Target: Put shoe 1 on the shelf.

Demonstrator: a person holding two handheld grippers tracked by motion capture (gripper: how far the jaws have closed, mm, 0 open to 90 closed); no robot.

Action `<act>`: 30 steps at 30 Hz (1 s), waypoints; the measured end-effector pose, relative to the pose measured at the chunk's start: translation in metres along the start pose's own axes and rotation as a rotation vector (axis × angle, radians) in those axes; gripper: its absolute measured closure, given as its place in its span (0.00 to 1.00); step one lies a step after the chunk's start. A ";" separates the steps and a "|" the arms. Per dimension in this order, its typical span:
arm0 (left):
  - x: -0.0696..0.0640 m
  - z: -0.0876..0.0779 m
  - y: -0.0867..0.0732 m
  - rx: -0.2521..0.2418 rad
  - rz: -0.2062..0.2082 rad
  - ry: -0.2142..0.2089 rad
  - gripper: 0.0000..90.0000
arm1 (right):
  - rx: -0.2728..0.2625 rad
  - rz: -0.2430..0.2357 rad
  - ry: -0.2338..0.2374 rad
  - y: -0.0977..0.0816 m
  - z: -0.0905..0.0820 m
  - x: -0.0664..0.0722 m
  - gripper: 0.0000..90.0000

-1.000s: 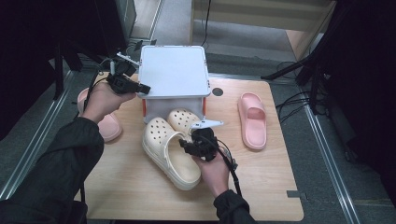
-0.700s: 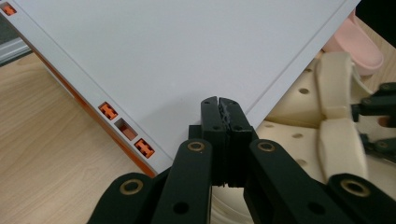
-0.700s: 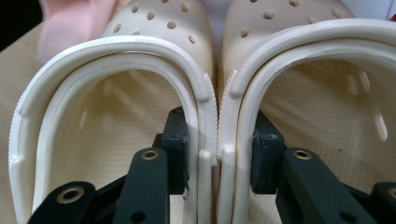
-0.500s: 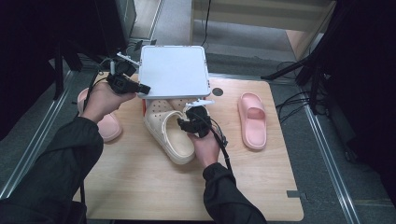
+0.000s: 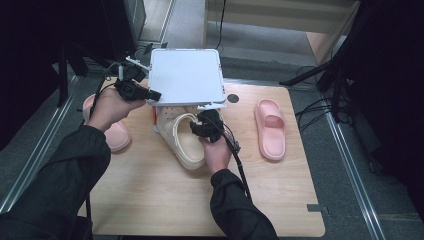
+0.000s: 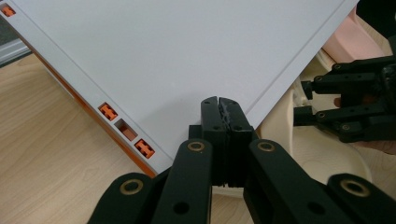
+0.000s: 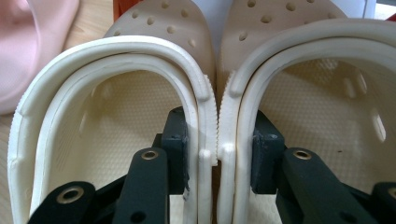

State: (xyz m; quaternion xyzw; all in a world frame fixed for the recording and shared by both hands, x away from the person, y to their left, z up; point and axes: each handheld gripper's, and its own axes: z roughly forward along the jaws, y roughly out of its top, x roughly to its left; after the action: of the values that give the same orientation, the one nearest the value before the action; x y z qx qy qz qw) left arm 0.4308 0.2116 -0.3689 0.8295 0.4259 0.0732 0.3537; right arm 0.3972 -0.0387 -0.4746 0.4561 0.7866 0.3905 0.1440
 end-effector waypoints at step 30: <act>0.002 0.000 -0.001 -0.006 -0.013 -0.010 0.99 | 0.002 0.001 0.013 -0.008 0.009 0.002 0.65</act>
State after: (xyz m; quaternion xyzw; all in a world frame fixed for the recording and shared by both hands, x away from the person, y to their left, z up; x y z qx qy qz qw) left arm 0.4312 0.2132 -0.3696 0.8260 0.4294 0.0678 0.3589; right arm 0.3964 -0.0346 -0.4866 0.4542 0.7877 0.3927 0.1382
